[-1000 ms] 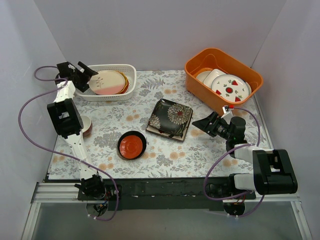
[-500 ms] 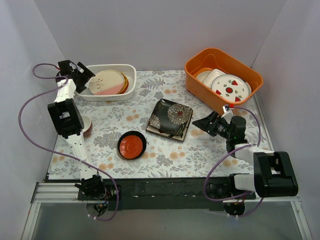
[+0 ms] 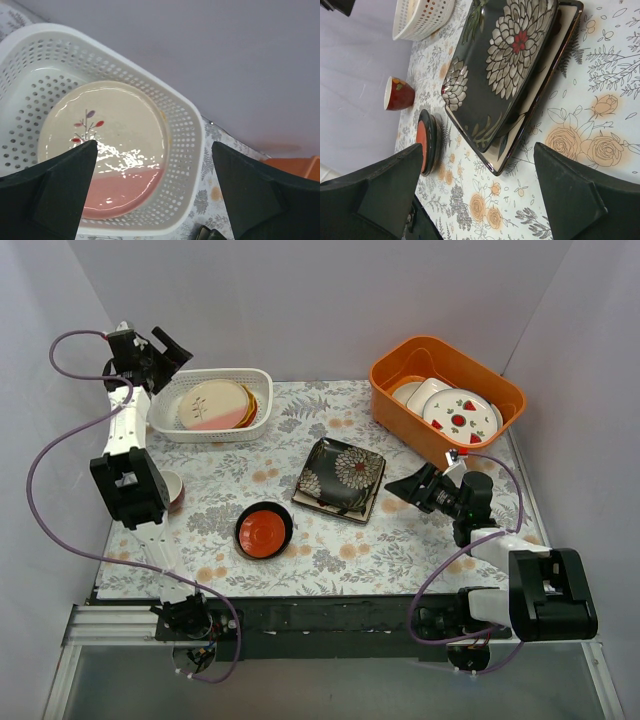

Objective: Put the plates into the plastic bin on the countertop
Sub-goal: Place the plate in the plastic bin, then pick up the plate at the center of the board.

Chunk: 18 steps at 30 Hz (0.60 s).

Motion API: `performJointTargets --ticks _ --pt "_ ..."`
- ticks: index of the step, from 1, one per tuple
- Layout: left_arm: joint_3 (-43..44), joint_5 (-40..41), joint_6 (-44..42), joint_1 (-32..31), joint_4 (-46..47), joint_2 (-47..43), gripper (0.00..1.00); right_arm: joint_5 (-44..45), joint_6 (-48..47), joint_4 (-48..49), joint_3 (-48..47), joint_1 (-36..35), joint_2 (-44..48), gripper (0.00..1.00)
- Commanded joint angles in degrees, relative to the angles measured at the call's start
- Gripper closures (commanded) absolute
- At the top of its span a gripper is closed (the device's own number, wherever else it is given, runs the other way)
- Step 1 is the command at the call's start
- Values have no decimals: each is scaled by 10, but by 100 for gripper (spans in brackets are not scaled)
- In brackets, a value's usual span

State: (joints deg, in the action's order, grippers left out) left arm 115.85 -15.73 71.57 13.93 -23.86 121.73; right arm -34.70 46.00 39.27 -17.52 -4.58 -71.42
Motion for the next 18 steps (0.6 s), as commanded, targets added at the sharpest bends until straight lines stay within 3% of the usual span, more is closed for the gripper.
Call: performJointTargets --ticks 1,9,18 --pt "-18 -18 -14 -24 17 -61 2 -3 -18 -6 -26 -2 15 2" --pt "-20 -13 -37 -103 5 -98 2 -29 -46 -25 -58 -21 -10 2" --pt "-48 13 -84 -245 -18 -117 2 -20 -76 -58 -94 -58 -37 2"
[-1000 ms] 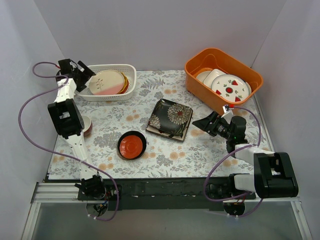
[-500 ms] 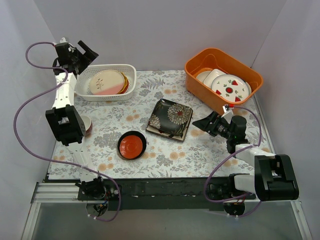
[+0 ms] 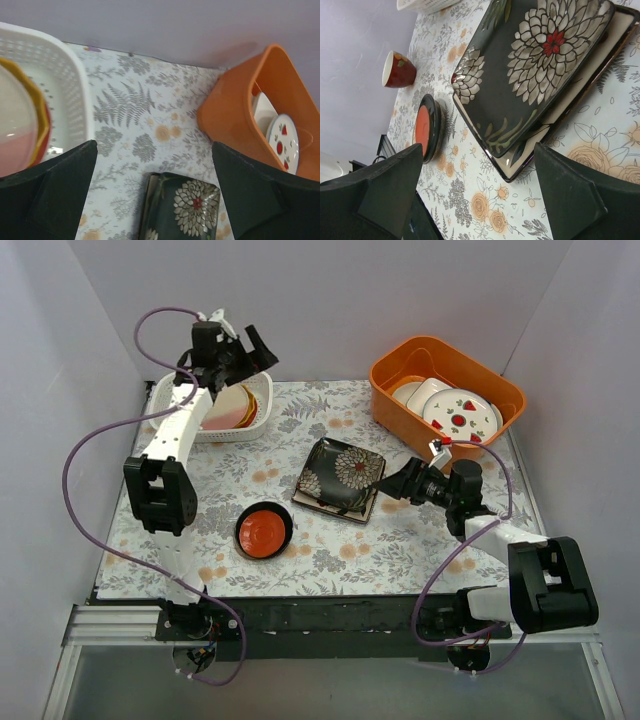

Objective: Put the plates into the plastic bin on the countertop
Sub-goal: Pick up the plate at the center of the board.

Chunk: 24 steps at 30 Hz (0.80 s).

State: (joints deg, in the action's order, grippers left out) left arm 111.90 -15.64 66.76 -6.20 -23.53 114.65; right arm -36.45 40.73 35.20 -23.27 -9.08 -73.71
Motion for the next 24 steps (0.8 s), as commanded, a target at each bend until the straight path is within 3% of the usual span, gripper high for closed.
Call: performJointTargets --ticks 1,7,15,18,24 --pt "-12 6 -42 -66 -24 -44 2 0 -25 -20 -39 -16 -17 2" --pt "-33 11 -38 -111 -44 -43 2 37 -28 -45 -58 -42 -33 2" --pt "-184 34 -12 -114 13 -99 2 94 -17 -69 -77 -71 -74 4" --pt "-207 48 -20 -115 9 -105 2 101 -8 -67 -84 -76 -97 9" --pt "-172 27 -21 -141 -27 -52 4 98 5 -44 -94 -94 -138 19"
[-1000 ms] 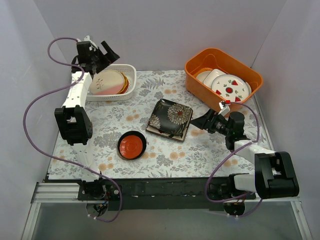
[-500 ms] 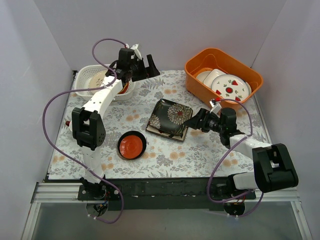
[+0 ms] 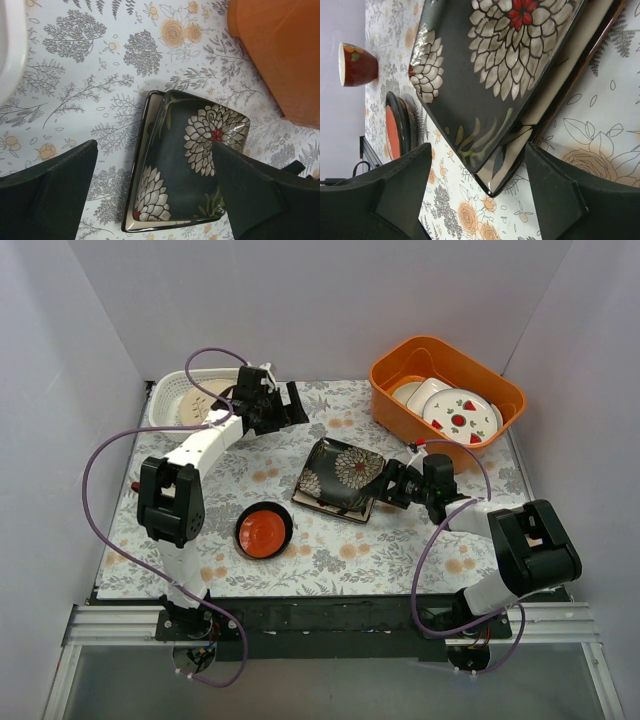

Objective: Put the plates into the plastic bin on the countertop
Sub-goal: Pick up the plate at the center of the board.

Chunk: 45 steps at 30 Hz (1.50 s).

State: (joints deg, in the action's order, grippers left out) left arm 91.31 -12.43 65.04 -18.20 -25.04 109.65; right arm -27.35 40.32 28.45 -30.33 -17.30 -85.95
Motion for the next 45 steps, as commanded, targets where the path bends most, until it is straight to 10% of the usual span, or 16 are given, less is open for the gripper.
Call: performJointTargets --ticks 1,27,37,45 --pt "37 -6 -4 -25 -13 2 4 6 13 28 -24 -13 -19 22" --pt "84 -12 -31 -63 -62 82 5 97 70 100 -12 -59 -94 44" --pt "89 -15 -39 -63 -67 80 5 122 72 107 8 -60 -88 97" --pt "88 -28 -40 -63 -67 75 5 121 73 116 15 -59 -78 99"
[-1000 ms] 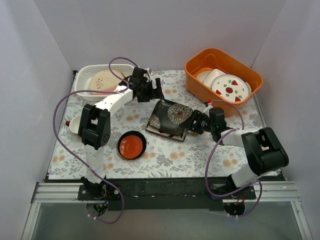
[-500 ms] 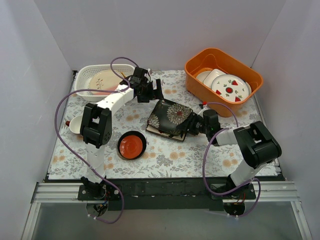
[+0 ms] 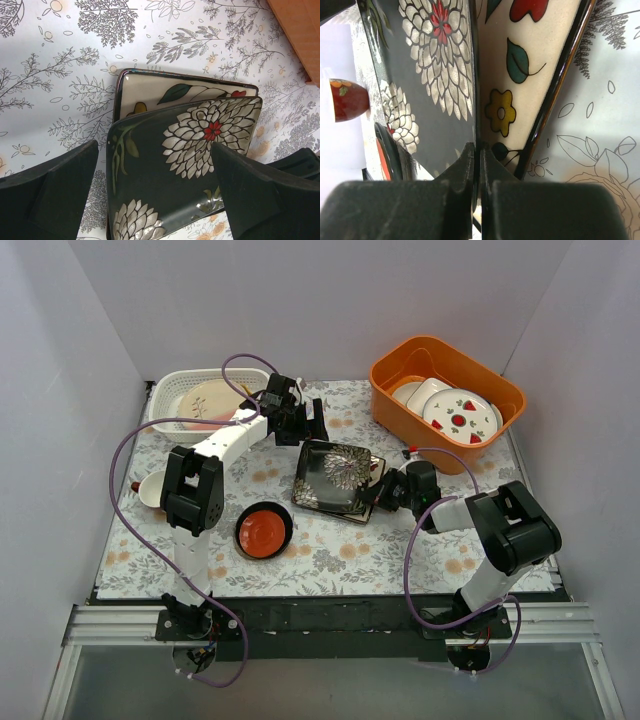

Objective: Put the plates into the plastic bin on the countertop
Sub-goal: Pick up the plate at the center of the board.

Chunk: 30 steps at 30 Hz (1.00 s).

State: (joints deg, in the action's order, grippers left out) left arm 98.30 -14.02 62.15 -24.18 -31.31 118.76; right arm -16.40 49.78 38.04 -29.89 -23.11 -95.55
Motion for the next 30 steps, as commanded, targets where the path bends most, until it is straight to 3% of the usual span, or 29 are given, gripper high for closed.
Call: performJointTargets --ticks 1,13,30 --pt "18 -13 -12 -3 -4 -18 5 11 -18 26 12 -1 19 99" --pt "15 -19 -10 -3 -4 -22 5 13 -7 55 54 14 82 99" --pt "10 -110 -11 -3 16 -18 11 -7 19 62 98 51 190 99"
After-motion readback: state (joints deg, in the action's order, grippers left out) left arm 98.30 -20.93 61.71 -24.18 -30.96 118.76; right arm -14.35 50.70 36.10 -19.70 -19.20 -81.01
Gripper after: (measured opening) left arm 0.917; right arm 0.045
